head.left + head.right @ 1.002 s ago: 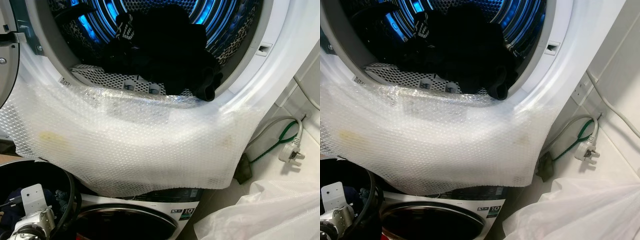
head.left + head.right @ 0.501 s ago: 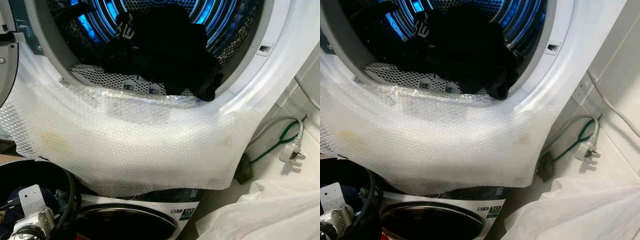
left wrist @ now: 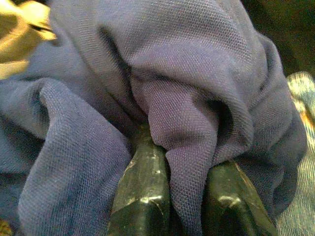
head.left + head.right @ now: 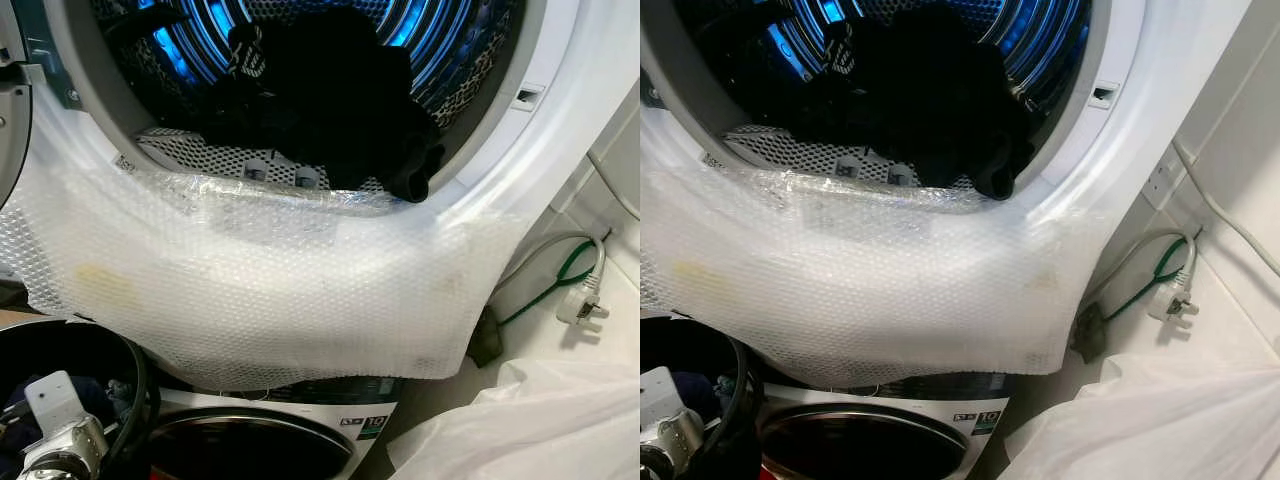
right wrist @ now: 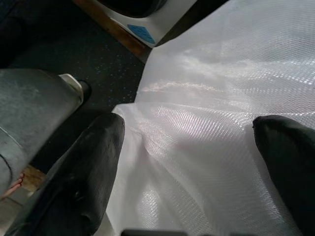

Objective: Clothes washing

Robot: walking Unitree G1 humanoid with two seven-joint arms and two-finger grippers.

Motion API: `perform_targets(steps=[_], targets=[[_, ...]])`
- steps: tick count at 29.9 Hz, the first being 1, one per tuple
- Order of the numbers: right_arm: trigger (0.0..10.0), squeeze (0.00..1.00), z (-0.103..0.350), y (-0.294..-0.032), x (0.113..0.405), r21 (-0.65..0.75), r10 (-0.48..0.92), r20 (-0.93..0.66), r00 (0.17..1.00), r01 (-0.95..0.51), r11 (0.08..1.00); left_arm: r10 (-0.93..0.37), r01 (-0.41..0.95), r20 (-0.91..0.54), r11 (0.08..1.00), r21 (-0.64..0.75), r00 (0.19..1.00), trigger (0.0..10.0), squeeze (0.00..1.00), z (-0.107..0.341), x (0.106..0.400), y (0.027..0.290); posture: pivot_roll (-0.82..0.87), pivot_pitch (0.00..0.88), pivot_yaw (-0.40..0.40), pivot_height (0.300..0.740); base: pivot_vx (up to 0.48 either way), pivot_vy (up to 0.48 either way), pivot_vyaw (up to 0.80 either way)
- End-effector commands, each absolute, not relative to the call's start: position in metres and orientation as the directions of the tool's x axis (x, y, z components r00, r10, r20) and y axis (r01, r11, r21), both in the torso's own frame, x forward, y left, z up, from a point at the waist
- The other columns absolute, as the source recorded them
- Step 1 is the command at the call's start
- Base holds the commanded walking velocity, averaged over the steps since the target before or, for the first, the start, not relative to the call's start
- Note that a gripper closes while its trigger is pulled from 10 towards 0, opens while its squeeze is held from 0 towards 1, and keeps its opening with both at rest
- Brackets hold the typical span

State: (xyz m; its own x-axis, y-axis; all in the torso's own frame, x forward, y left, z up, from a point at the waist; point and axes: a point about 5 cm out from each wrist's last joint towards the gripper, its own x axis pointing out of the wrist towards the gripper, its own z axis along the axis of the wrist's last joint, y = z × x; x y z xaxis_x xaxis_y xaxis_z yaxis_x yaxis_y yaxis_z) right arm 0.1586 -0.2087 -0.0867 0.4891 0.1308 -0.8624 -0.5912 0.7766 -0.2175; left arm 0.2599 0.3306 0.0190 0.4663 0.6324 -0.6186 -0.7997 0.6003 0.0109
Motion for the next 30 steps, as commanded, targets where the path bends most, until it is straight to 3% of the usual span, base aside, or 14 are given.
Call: perform_targets(steps=[1, 7, 12, 14, 19, 21, 30], targets=[[10.0, 0.00, -0.086, -0.210, 0.161, -0.226, 0.123, -0.868, 0.480, -0.604, 0.764, 0.651, -0.832, -0.622, 0.555, -0.001, 0.435, 0.0, 0.00, 0.015, 0.255, 0.331, -0.03, 0.000, -0.170, 0.740, 0.000, 0.000, 0.00], [10.0, 0.00, -0.085, -0.197, 0.171, -0.222, 0.136, -0.860, 0.491, -0.601, 0.767, 0.720, -0.849, -0.522, 0.529, -0.016, 0.458, 0.0, 0.00, 0.025, 0.260, 0.333, 0.02, 0.000, -0.149, 0.740, 0.000, 0.000, 0.00], [10.0, 0.00, -0.084, -0.184, 0.178, -0.215, 0.149, -0.853, 0.501, -0.597, 0.773, 0.777, -0.841, -0.350, 0.538, -0.059, 0.523, 0.0, 0.00, 0.036, 0.262, 0.326, 0.07, 0.000, -0.111, 0.740, 0.000, 0.000, 0.00], [10.0, 0.00, -0.084, -0.182, 0.179, -0.216, 0.141, -0.852, 0.505, -0.583, 0.783, 0.781, -0.807, -0.226, 0.589, -0.042, 0.582, 0.0, 0.00, 0.043, 0.260, 0.317, 0.08, 0.000, -0.101, 0.740, 0.000, 0.000, 0.00], [10.0, 0.00, -0.086, -0.178, 0.177, -0.206, 0.145, -0.855, 0.498, -0.582, 0.787, 0.750, -0.753, -0.064, 0.658, -0.030, 0.658, 0.0, 0.00, 0.054, 0.246, 0.299, 0.12, 0.000, -0.094, 0.740, 0.000, 0.000, 0.00], [10.0, 0.00, -0.088, -0.173, 0.174, -0.192, 0.158, -0.860, 0.486, -0.593, 0.782, 0.697, -0.701, 0.078, 0.711, 0.051, 0.713, 0.0, 0.00, 0.066, 0.236, 0.289, 0.14, 0.000, -0.094, 0.740, 0.000, 0.000, 0.00], [10.0, 0.00, -0.087, -0.164, 0.178, -0.175, 0.191, -0.863, 0.468, -0.631, 0.756, 0.644, -0.678, 0.238, 0.728, 0.101, 0.727, 0.0, 0.00, 0.086, 0.202, 0.270, 0.20, 0.000, -0.101, 0.740, 0.000, 0.000, 0.00]])
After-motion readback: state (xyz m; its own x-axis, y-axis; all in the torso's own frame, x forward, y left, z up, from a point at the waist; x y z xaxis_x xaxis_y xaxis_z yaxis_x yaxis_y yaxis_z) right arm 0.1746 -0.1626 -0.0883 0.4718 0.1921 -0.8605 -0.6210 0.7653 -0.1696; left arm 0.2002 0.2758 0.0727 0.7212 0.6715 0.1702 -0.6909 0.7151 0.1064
